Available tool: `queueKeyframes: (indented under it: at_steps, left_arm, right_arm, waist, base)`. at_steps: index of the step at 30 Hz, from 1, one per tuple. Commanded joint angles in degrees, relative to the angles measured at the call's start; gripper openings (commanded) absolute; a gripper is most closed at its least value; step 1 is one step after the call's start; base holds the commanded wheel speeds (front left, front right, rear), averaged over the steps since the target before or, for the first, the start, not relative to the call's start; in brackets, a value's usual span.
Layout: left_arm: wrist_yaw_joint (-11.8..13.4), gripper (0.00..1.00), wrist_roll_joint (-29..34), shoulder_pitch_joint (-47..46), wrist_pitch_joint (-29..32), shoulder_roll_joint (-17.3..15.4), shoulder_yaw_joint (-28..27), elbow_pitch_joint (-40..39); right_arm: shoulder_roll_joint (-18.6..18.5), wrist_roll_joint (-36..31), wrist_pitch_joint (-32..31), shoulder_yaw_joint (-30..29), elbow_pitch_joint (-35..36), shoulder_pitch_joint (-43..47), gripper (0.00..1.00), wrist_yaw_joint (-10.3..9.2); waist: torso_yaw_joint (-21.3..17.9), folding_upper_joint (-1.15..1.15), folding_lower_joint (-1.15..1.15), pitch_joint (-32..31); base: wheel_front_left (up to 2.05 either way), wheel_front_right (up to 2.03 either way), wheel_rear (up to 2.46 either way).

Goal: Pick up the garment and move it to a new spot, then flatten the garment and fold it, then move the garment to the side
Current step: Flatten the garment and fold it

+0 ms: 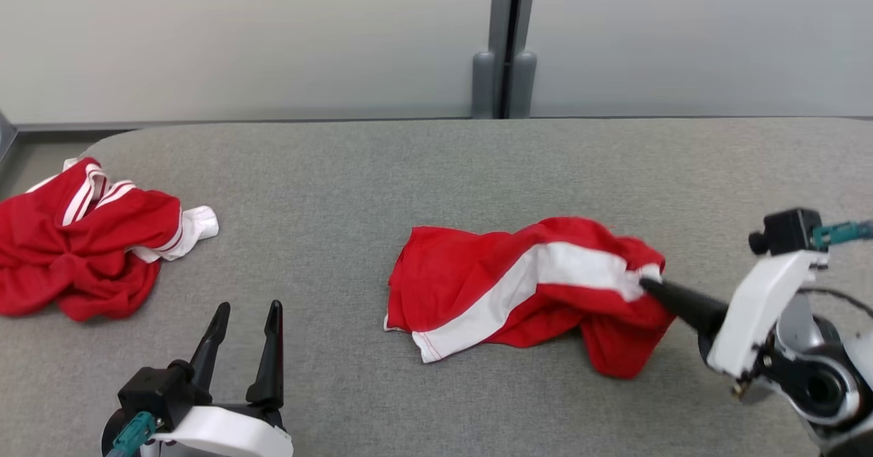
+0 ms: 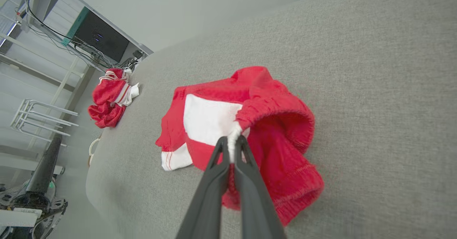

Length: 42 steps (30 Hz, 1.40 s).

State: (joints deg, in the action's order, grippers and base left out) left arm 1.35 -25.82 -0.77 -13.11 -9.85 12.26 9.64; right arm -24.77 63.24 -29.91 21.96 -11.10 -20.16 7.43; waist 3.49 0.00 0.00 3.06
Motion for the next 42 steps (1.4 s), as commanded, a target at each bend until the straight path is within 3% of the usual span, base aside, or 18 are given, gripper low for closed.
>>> queueKeyframes:
  at_steps: [1,10,18,19,20,21,30,36,42]
  left_arm:
    - [0.06,1.00,-0.32,0.62,0.22,-0.31,0.12,-0.17]
    - [0.13,1.00,-0.81,1.35,1.48,-0.63,0.83,-0.37]
    - [-0.19,1.00,-1.17,0.71,2.25,-0.76,1.52,0.21]
    - [-0.23,1.00,-1.22,0.57,2.35,-0.74,1.64,0.32]
    - [-0.21,1.00,-1.25,0.43,2.41,-0.70,1.78,0.43]
    - [-0.25,1.00,-1.30,0.28,2.53,-0.65,1.91,0.53]
    - [0.23,1.00,-1.49,-0.03,2.57,-1.26,1.66,0.56]
    - [0.93,1.00,-1.31,0.92,3.77,-2.27,1.52,-1.58]
    - [1.53,1.00,-0.88,1.04,5.49,-2.39,2.60,-4.76]
  right_arm:
    - [-1.21,0.71,-1.14,0.24,1.75,2.28,0.00,0.11]
    - [-7.43,-0.27,-7.91,-2.25,9.90,15.30,0.00,0.11]
    - [-6.07,-5.26,-12.59,-5.41,7.74,19.06,0.00,0.11]
    - [-5.43,-5.80,-12.74,-5.80,7.29,19.06,0.22,0.11]
    - [-4.91,-6.59,-12.80,-6.26,6.86,19.07,0.89,0.11]
    - [-4.29,-7.60,-12.64,-6.77,6.34,19.02,1.00,0.11]
    - [-1.07,-13.31,-11.88,-11.02,6.80,19.27,1.00,0.11]
    - [0.54,-14.05,-9.97,-18.60,13.32,20.36,1.00,0.11]
    - [3.66,-16.62,-3.01,-24.00,20.36,19.58,1.00,0.11]
  waist:
    - [-0.77,0.00,0.00,-0.63]
    - [-1.46,0.00,0.00,-0.46]
    - [-1.43,0.00,0.00,-0.20]
    - [-1.36,0.00,0.00,-0.17]
    - [-1.29,0.00,0.00,-0.13]
    - [-1.20,0.00,0.00,-0.10]
    - [-0.87,0.00,0.00,-0.53]
    - [-1.06,0.00,0.00,-1.06]
    - [-1.58,0.00,0.00,-0.89]
  base:
    - [0.00,0.00,0.00]
    - [0.00,0.00,0.00]
    - [0.00,0.00,0.00]
    - [0.00,0.00,0.00]
    - [0.00,0.00,0.00]
    - [0.00,0.00,0.00]
    - [0.00,0.00,0.00]
    - [0.00,0.00,0.00]
    - [0.00,0.00,0.00]
